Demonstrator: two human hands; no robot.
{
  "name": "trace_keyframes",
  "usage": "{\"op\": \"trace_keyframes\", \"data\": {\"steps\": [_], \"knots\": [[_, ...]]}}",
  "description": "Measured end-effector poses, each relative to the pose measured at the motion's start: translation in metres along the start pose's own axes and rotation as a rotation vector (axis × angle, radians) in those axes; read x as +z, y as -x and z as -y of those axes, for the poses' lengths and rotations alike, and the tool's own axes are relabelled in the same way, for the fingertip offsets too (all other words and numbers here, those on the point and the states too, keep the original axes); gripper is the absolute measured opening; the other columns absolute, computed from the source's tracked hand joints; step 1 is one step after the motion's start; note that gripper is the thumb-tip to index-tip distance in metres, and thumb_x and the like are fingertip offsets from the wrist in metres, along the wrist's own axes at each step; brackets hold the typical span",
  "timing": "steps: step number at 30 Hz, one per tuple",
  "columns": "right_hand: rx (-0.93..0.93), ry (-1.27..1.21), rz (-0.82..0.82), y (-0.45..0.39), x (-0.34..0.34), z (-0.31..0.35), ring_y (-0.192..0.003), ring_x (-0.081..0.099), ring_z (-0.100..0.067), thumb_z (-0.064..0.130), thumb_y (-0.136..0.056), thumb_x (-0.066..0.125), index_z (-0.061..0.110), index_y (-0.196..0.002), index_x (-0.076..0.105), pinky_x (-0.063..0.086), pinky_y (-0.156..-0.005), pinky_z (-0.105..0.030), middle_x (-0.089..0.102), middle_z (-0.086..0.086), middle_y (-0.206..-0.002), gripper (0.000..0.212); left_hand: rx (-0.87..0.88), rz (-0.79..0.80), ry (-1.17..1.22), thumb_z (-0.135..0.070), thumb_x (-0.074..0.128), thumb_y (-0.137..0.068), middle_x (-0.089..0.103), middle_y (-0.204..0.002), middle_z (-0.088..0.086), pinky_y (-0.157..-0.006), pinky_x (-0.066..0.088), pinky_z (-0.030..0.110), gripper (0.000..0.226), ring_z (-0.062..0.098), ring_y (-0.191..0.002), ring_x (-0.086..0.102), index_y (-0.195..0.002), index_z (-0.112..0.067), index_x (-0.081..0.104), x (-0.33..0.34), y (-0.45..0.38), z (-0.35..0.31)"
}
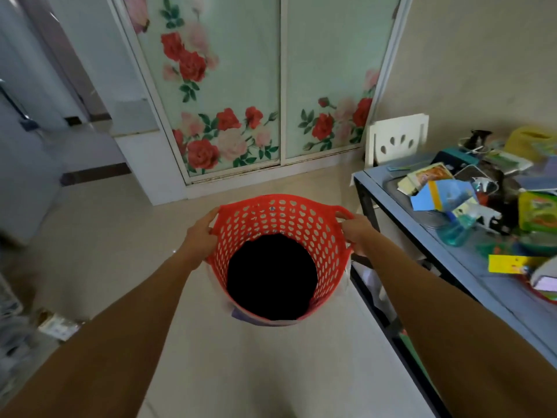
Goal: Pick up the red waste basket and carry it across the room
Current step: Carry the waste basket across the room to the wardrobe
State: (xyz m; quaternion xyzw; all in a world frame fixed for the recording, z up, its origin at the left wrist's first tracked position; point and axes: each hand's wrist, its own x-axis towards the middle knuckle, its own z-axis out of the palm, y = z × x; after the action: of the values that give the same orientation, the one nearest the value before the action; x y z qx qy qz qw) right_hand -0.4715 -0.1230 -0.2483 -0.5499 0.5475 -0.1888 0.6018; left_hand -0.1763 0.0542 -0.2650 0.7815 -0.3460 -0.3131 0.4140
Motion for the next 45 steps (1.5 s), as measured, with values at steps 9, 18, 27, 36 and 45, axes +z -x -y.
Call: {"op": "trace_keyframes", "data": {"steps": [9, 18, 27, 36, 45], "knots": [[-0.01, 0.02, 0.001, -0.158, 0.008, 0.086, -0.079, 0.066, -0.024, -0.001, -0.098, 0.044, 0.016, -0.126, 0.069, 0.054, -0.064, -0.033, 0.071, -0.009, -0.094, 0.04, -0.013, 0.024, -0.039, -0.002, 0.044, -0.092, 0.061, -0.117, 0.008, -0.052, 0.059, 0.038, 0.07, 0.017, -0.089, 0.065, -0.149, -0.043, 0.037, -0.004, -0.197, -0.04], [0.052, -0.044, -0.143, -0.34, 0.007, 0.175, -0.085, 0.064, -0.029, 0.0, -0.098, 0.046, 0.022, -0.119, 0.064, 0.055, -0.07, -0.04, 0.069, -0.012, -0.104, 0.035, 0.07, 0.156, -0.068, 0.0, 0.042, -0.089, 0.064, -0.105, 0.003, -0.041, 0.053, 0.032, 0.074, 0.014, -0.079, 0.062, -0.149, -0.042, 0.038, 0.018, -0.438, -0.098], [0.075, -0.107, -0.276, -0.488, -0.027, 0.249, -0.087, 0.068, -0.03, 0.002, -0.096, 0.049, 0.015, -0.125, 0.07, 0.058, -0.069, -0.037, 0.072, -0.021, -0.111, 0.038, 0.159, 0.217, -0.084, -0.003, 0.045, -0.085, 0.071, -0.102, 0.013, -0.036, 0.049, 0.027, 0.073, 0.021, -0.067, 0.068, -0.147, -0.041, 0.041, 0.053, -0.629, -0.169], [0.127, -0.133, -0.356, -0.68, -0.079, 0.314, -0.105, 0.072, -0.037, 0.007, -0.094, 0.059, 0.008, -0.124, 0.07, 0.061, -0.091, -0.051, 0.073, -0.019, -0.115, 0.033, 0.153, 0.285, -0.152, 0.007, 0.044, -0.085, 0.07, -0.104, 0.02, -0.058, 0.061, 0.056, 0.077, 0.041, -0.083, 0.071, -0.149, -0.036, 0.039, 0.123, -0.836, -0.238], [0.168, -0.188, -0.427, -0.821, -0.134, 0.379, -0.089, 0.07, -0.032, 0.007, -0.092, 0.063, 0.003, -0.113, 0.074, 0.059, -0.094, -0.053, 0.075, -0.018, -0.101, 0.024, 0.199, 0.412, -0.137, -0.009, 0.053, -0.089, 0.069, -0.113, 0.012, -0.075, 0.06, 0.046, 0.067, 0.026, -0.09, 0.07, -0.144, -0.045, 0.041, 0.193, -1.009, -0.316]]}}
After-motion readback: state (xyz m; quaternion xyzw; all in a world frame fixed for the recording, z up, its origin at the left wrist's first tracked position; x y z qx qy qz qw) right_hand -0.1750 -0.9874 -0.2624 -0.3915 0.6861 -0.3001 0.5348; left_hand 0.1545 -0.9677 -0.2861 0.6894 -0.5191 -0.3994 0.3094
